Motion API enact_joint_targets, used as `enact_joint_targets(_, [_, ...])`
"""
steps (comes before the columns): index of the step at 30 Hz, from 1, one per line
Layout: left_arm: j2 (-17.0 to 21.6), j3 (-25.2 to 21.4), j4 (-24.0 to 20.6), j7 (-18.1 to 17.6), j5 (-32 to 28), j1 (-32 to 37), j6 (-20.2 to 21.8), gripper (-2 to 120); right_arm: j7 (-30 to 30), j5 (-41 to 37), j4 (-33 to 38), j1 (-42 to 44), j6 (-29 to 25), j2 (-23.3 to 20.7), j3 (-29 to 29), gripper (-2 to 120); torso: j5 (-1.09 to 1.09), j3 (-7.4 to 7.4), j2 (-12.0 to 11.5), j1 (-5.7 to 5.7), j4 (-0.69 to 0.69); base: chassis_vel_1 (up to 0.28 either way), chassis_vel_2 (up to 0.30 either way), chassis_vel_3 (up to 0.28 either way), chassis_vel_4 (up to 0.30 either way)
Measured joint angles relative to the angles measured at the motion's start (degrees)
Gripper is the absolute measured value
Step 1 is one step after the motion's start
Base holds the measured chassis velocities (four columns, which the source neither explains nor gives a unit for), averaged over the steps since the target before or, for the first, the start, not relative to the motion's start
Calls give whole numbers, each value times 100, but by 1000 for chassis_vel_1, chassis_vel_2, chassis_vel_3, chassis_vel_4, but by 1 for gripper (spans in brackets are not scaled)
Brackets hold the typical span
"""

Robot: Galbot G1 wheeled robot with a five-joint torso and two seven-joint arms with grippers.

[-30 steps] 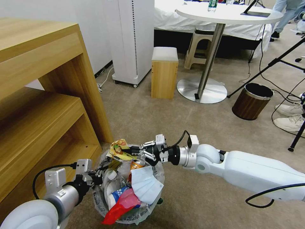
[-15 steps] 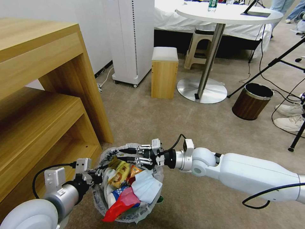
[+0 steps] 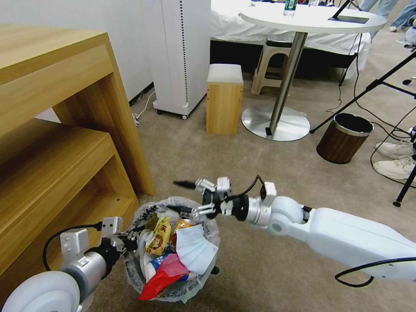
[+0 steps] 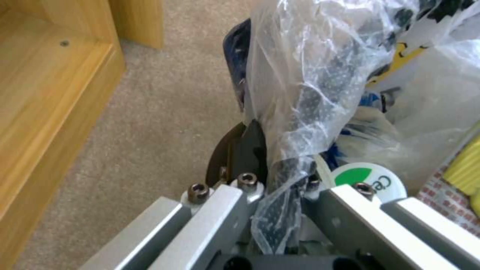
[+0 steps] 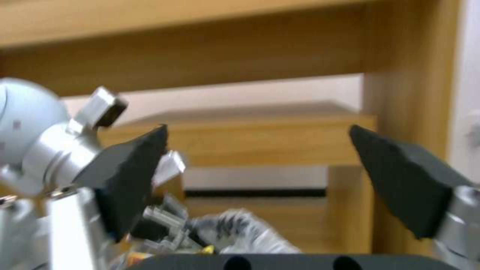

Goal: Pick up the trash bin and place the garbage on the floor into it.

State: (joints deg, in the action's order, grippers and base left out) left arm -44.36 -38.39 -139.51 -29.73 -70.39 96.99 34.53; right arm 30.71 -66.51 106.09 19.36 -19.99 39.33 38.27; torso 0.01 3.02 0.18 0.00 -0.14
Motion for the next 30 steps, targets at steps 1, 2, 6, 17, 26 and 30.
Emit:
enact_joint_targets(1, [52,2,60,-11,-29,-42,0,0,-1,-3,40,222,0,-66,-284,98,-1,0,0,0,0,0,0,0,0])
enact_joint_targets(2, [90,8,105,-19,-41,-64,-1,0,2,-5,82,413,0,-131,-514,99,0,0,0,0,0,0,0,0,0])
enact_joint_targets(6, [201,82,303,-36,-111,-165,-4,0,40,-12,257,1099,0,-396,-1448,99,-2,0,0,0,0,0,0,0,0])
enact_joint_targets(17, [279,228,843,-72,-335,-334,-40,0,162,-15,415,2207,-100,-784,-2973,96,0,0,0,0,2,0,0,0,0])
enact_joint_targets(26, [124,310,1517,-105,-501,-446,-104,0,179,-134,290,2227,-151,-615,-3237,92,0,0,0,0,1,0,0,0,0])
enact_joint_targets(30, [55,411,1773,-82,-481,-516,-118,0,177,-134,257,2213,-171,-601,-3248,91,-2,0,0,0,2,0,0,0,0])
